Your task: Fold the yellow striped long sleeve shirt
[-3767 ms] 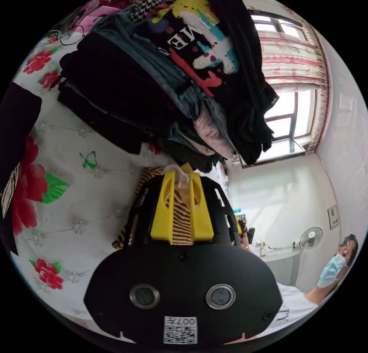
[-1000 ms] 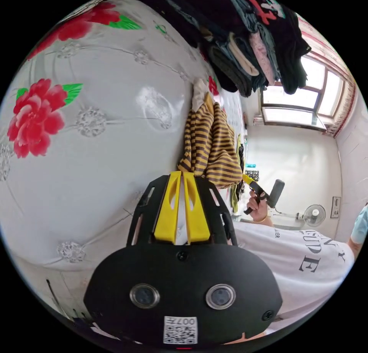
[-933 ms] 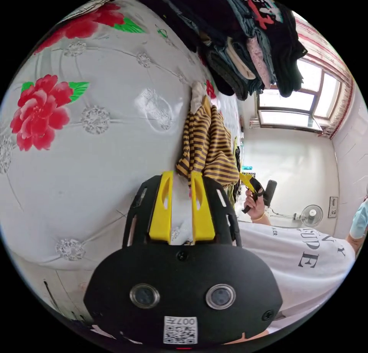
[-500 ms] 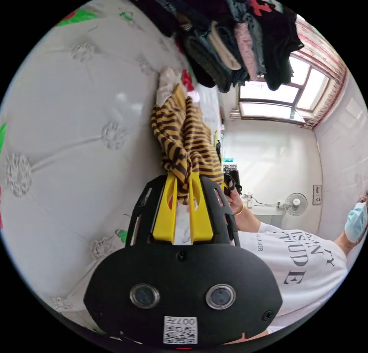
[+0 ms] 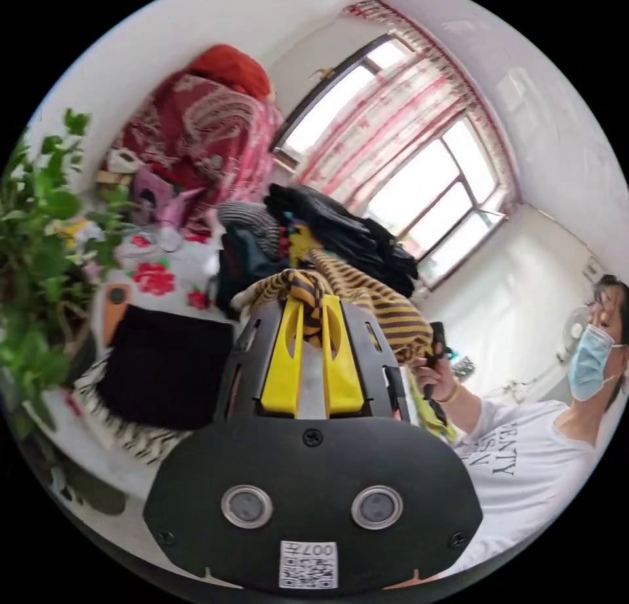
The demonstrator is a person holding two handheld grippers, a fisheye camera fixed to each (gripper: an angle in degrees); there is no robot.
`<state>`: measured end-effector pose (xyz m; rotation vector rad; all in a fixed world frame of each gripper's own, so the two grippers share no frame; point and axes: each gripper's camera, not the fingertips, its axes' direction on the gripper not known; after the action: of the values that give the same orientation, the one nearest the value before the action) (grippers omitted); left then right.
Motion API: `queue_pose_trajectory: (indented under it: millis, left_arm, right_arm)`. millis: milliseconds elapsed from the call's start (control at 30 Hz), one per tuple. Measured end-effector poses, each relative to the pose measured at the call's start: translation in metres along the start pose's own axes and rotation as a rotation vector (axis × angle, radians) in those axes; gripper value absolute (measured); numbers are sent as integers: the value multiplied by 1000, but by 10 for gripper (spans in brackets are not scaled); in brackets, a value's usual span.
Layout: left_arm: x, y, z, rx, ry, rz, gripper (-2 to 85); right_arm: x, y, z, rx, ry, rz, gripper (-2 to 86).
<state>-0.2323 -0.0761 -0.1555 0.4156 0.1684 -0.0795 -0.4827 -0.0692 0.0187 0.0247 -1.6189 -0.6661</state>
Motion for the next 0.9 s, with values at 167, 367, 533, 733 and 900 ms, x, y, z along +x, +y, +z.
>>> queue_pose_trajectory:
  millis: [167, 367, 533, 733, 900]
  left_arm:
    - [-29, 78, -44, -80, -515, -197, 71]
    - [5, 217, 3, -154, -625, -281, 71]
    - [79, 259, 120, -422, -517, -128, 62]
    - [203, 272, 264, -689, -379, 207, 53]
    - [287, 288, 340, -827, -373, 373, 45]
  right_arm:
    - [13, 36, 89, -214, 206, -87, 103]
    - [89, 166, 41, -454, 732, -40, 95]
    - [113, 282, -54, -536, 1085, 128, 87]
    - [117, 359, -65, -492, 1236, 115, 84]
    - [109, 363, -70, -297, 1195, 127, 86]
